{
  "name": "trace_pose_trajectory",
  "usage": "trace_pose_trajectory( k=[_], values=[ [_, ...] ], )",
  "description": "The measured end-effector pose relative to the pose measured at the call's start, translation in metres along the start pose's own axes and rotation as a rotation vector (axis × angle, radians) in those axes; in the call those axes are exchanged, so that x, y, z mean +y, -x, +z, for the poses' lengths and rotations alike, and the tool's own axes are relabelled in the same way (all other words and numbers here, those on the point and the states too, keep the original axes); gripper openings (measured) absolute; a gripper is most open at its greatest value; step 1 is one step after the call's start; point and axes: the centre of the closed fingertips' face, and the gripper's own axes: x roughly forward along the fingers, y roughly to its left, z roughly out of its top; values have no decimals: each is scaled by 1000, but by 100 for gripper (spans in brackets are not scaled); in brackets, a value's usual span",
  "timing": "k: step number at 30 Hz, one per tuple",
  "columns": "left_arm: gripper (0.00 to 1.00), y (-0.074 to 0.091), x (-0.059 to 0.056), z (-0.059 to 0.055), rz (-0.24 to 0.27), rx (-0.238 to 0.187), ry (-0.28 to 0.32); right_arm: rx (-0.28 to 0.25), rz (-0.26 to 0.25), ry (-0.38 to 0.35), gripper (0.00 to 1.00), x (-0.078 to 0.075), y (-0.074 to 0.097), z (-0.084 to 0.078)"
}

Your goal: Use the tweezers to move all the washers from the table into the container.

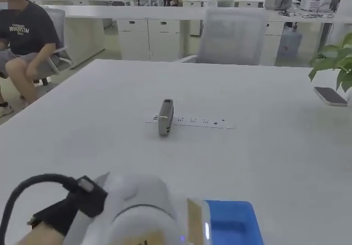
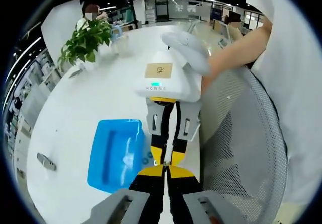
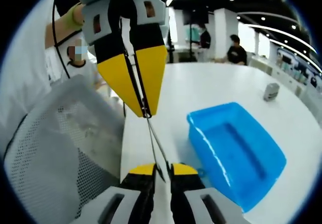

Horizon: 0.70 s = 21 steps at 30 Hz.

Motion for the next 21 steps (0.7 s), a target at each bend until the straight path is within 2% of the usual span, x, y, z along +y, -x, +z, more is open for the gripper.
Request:
trace_pose_trajectory(
  k=[4,7,15,21],
  values=[
    [0,-2,3,2,-13,9,-7,-3,-13,-4,7,-4,-1,-1],
    [0,-5,3,3,-29,13,-4,-7,3,-34,8,-4,-3,-1],
    [0,-6,3,6,-59,-3,-23,-30,-10,-38,8,-3,2,3],
    [0,-5,3,9,-62,-11,-41,-51,-25,-40,9,-5,5,7]
  ],
)
